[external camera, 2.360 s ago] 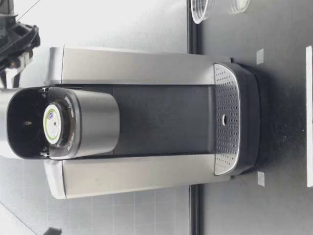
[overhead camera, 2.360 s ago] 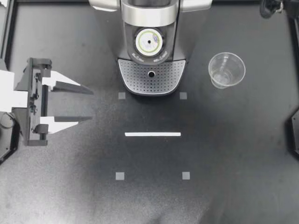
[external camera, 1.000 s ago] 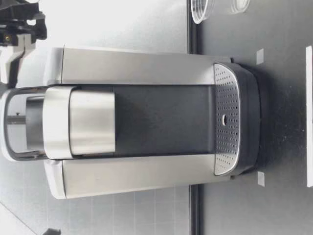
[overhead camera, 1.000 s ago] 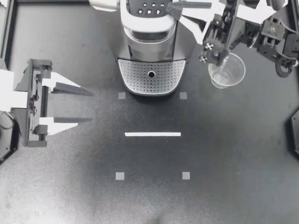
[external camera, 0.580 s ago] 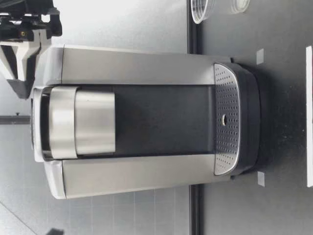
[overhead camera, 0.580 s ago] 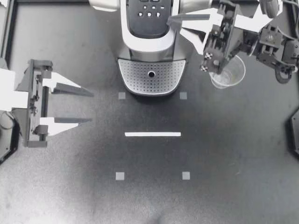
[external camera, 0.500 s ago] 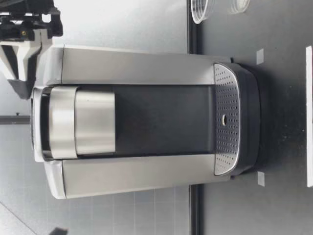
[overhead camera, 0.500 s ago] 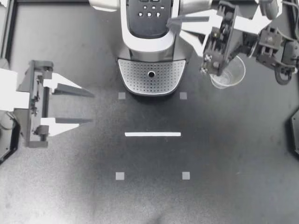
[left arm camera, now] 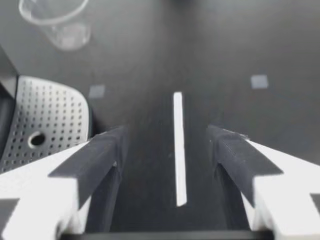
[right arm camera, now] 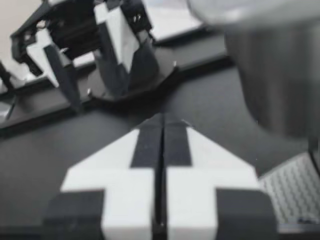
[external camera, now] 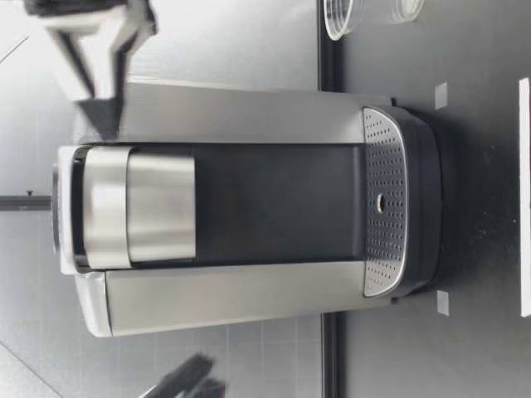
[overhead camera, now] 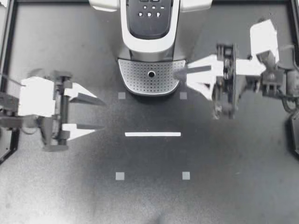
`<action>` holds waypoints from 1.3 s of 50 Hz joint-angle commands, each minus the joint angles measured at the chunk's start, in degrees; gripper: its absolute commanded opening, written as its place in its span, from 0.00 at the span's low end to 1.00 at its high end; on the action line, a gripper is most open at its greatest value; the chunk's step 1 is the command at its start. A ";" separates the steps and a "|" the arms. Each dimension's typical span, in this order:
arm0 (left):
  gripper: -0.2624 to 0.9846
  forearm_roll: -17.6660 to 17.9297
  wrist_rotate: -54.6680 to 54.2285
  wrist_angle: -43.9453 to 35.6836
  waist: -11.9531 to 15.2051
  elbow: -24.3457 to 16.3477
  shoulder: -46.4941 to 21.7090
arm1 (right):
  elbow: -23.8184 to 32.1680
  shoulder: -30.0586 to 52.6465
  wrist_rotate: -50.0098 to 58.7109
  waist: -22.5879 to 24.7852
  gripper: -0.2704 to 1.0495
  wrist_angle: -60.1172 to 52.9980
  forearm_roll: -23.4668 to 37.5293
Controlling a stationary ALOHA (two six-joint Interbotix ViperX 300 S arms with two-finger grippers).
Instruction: Place the coffee capsule inside the capsule container, then place the cup onto the center of the cup tray, then push the 'Hot Water' and 'Travel Mug' buttons.
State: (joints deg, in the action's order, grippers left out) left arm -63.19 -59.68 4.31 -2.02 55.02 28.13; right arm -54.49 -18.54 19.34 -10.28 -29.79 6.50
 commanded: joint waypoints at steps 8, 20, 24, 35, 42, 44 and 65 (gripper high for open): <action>0.63 0.26 -0.09 -0.18 0.53 -2.02 -2.29 | -0.70 -4.75 3.69 -1.41 0.26 15.03 -5.71; 0.63 0.26 0.00 -0.18 0.70 -1.67 -2.11 | -4.57 -14.24 6.33 -7.73 0.26 25.93 -9.32; 0.63 0.26 0.00 -0.18 0.79 -1.49 -2.11 | -7.29 -18.81 8.61 -11.34 0.26 27.33 -9.76; 0.63 0.26 0.00 -0.18 0.70 -1.49 -2.02 | -13.01 -26.72 14.85 -19.95 0.26 32.17 -9.76; 0.63 0.26 0.09 -0.18 0.70 -1.58 -1.93 | -14.77 -27.51 16.00 -24.96 0.27 38.50 -9.58; 0.63 0.26 0.09 -0.18 0.70 -1.58 -1.93 | -15.12 -27.42 16.00 -25.75 0.27 39.29 -9.58; 0.63 0.26 0.09 -0.26 0.70 -1.14 -1.93 | -16.44 -20.30 16.08 -26.81 0.46 38.14 -9.58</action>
State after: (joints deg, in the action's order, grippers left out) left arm -63.02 -59.59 4.31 -1.41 54.58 25.40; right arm -71.63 -40.08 35.42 -36.65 9.49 -3.16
